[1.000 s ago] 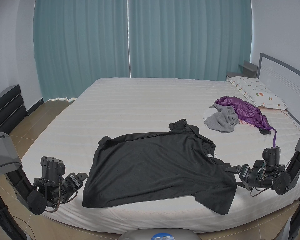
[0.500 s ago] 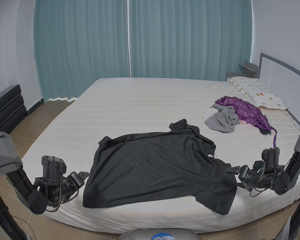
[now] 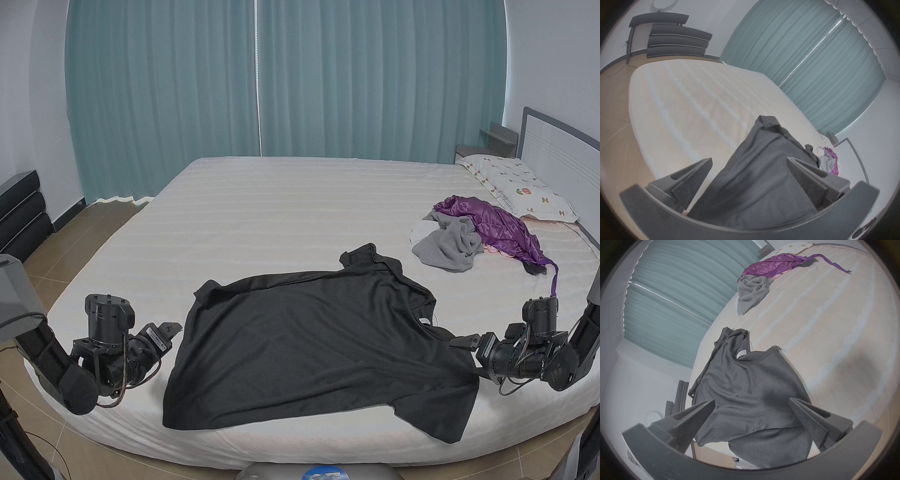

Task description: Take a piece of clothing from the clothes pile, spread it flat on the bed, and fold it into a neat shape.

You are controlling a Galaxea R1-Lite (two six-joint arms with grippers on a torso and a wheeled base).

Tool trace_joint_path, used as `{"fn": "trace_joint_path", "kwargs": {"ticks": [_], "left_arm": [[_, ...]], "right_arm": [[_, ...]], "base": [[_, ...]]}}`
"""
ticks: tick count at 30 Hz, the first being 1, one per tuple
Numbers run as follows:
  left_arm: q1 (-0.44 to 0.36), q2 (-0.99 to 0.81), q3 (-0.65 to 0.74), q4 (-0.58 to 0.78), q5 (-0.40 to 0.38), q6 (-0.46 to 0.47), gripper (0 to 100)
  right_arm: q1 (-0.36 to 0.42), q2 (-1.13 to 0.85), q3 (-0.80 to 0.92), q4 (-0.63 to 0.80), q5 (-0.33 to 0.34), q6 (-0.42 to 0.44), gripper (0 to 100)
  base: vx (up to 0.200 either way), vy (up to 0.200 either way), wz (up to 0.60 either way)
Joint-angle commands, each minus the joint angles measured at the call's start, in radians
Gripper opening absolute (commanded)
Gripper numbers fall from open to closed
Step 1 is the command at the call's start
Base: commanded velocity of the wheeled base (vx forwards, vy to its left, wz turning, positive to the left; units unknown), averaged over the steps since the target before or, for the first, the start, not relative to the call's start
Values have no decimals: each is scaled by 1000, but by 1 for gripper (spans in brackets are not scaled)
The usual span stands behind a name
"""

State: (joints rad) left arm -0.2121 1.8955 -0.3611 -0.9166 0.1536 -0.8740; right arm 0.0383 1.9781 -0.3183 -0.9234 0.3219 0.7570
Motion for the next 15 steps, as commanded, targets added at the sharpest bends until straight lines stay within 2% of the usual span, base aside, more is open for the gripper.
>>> {"fn": "trace_joint_path", "kwargs": {"ticks": [1,8,9,15], "left_arm": [[4,54,-88,10,-9,3,100],[20,148,-274,93,-101,4,100],[27,185,-338,116,-129,4,100],[36,313,-489,122,-212,9,100]], "right_arm": [[2,4,4,1,2,1,100],[12,13,5,0,2,1,100],[12,19,4,0,2,1,100],[12,30,-1,0,3,1,100]], "base": [[0,0,0],[0,0,0],[0,0,0],[0,0,0]]}}
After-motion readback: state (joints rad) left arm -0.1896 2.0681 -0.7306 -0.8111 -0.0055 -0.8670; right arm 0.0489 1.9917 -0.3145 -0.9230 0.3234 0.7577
